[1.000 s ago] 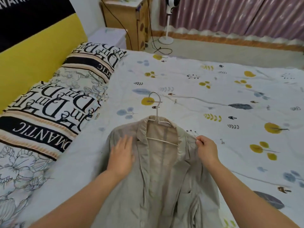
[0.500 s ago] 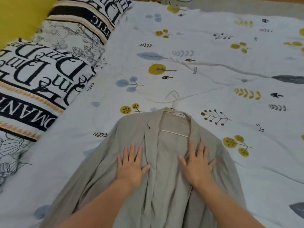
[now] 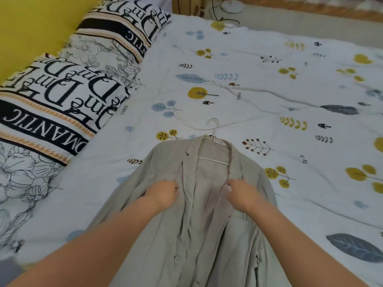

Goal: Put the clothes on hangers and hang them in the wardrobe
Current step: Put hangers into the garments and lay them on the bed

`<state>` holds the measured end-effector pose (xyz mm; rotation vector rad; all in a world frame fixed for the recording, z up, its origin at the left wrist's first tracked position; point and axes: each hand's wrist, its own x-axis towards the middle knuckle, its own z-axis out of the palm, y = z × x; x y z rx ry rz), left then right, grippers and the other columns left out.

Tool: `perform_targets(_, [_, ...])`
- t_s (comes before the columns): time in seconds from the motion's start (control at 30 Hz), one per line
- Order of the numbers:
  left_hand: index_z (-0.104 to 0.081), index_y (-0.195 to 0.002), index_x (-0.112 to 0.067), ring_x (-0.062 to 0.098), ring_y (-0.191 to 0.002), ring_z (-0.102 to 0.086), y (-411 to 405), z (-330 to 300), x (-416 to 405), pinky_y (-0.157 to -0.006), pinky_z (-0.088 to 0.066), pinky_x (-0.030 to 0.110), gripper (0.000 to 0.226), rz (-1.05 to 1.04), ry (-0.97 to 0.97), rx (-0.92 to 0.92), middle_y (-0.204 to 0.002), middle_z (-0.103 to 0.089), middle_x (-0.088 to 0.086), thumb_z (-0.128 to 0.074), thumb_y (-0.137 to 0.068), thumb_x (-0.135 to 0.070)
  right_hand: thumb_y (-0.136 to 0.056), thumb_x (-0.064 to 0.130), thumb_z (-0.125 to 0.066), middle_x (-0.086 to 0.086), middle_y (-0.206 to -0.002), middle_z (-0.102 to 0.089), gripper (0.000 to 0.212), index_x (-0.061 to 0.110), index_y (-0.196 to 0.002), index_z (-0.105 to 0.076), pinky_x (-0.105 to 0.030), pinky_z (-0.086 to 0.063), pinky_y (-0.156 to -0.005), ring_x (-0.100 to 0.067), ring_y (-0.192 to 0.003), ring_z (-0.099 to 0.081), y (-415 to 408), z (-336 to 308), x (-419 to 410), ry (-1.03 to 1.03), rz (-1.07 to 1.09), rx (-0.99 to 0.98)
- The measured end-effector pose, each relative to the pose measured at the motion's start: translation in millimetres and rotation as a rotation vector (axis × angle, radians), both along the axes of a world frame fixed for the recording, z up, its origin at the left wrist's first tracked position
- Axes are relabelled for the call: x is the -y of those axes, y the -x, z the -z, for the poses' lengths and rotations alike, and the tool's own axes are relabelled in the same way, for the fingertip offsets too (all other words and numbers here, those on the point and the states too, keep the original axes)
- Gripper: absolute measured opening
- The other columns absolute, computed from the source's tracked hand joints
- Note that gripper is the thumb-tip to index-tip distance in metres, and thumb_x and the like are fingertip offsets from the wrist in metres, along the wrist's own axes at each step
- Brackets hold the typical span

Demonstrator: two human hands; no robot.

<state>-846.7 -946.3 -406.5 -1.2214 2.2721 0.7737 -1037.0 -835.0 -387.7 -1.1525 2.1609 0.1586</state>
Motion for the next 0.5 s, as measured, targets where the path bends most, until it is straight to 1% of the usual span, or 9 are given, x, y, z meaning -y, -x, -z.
perform_targets(0.07, [-0.053,-0.127,-0.014,0.023,-0.118,-0.051,-11,-29,-11,-0.094,-0.038,0.025,0.034,-0.016,-0.027,-0.048,-0.129,-0.056,0.009,-0.038,-0.098,-0.025,-0.096,0.021,-0.040,-0.014,-0.138,-0.048,0.038,0.010,-0.132,-0.046,-0.031,-0.038,-0.099,-0.029,-0.126,-0.045,-16,-29,-7,-0.055,-0.077,0.086])
perform_targets(0.1, [-0.053,-0.128,-0.015,0.022,-0.117,-0.052,-18,-44,-16,-0.093,-0.038,0.024,0.034,-0.024,-0.031,-0.075,-0.128,-0.056,0.008,-0.039,-0.098,-0.025,-0.097,0.022,-0.040,-0.013,-0.139,-0.047,0.039,0.010,-0.133,-0.045,-0.030,-0.037,-0.100,-0.028,-0.128,-0.044,-24,-45,-12,-0.071,-0.107,0.099])
perform_targets(0.2, [-0.050,-0.129,-0.018,0.021,-0.114,-0.053,-47,-85,-34,-0.090,-0.039,0.024,0.035,-0.018,0.024,-0.152,-0.126,-0.058,0.005,-0.039,-0.097,-0.023,-0.097,0.022,-0.040,-0.012,-0.140,-0.046,0.039,0.011,-0.135,-0.044,-0.030,-0.036,-0.099,-0.027,-0.129,-0.043,-51,-87,-30,-0.081,-0.186,0.040])
perform_targets(0.27, [-0.048,-0.131,-0.017,0.022,-0.114,-0.053,-70,-115,-47,-0.088,-0.038,0.024,0.035,0.015,0.084,-0.171,-0.126,-0.057,0.005,-0.039,-0.097,-0.020,-0.097,0.022,-0.041,-0.010,-0.140,-0.046,0.039,0.011,-0.134,-0.044,-0.030,-0.037,-0.098,-0.026,-0.129,-0.043,-71,-111,-44,-0.083,-0.245,-0.019])
perform_targets(0.33, [-0.044,-0.133,-0.016,0.023,-0.116,-0.050,-96,-141,-62,-0.089,-0.037,0.025,0.037,0.061,0.108,-0.142,-0.128,-0.054,0.006,-0.038,-0.097,-0.020,-0.096,0.022,-0.041,-0.011,-0.139,-0.047,0.040,0.011,-0.135,-0.043,-0.032,-0.039,-0.097,-0.027,-0.127,-0.044,-92,-135,-58,-0.082,-0.291,-0.047])
perform_targets(0.4, [-0.041,-0.136,-0.016,0.023,-0.120,-0.048,-126,-163,-79,-0.091,-0.036,0.025,0.039,0.108,0.083,-0.073,-0.132,-0.050,0.008,-0.038,-0.097,-0.022,-0.097,0.021,-0.040,-0.012,-0.138,-0.047,0.040,0.011,-0.136,-0.041,-0.034,-0.039,-0.097,-0.028,-0.126,-0.045,-116,-158,-73,-0.083,-0.324,-0.068])
perform_targets(0.5, [-0.042,-0.134,-0.016,0.023,-0.120,-0.047,-175,-193,-103,-0.091,-0.036,0.024,0.039,0.137,0.039,0.004,-0.134,-0.049,0.009,-0.038,-0.097,-0.027,-0.098,0.021,-0.039,-0.010,-0.139,-0.045,0.040,0.012,-0.137,-0.040,-0.035,-0.039,-0.098,-0.028,-0.127,-0.044,-153,-191,-94,-0.080,-0.374,-0.111])
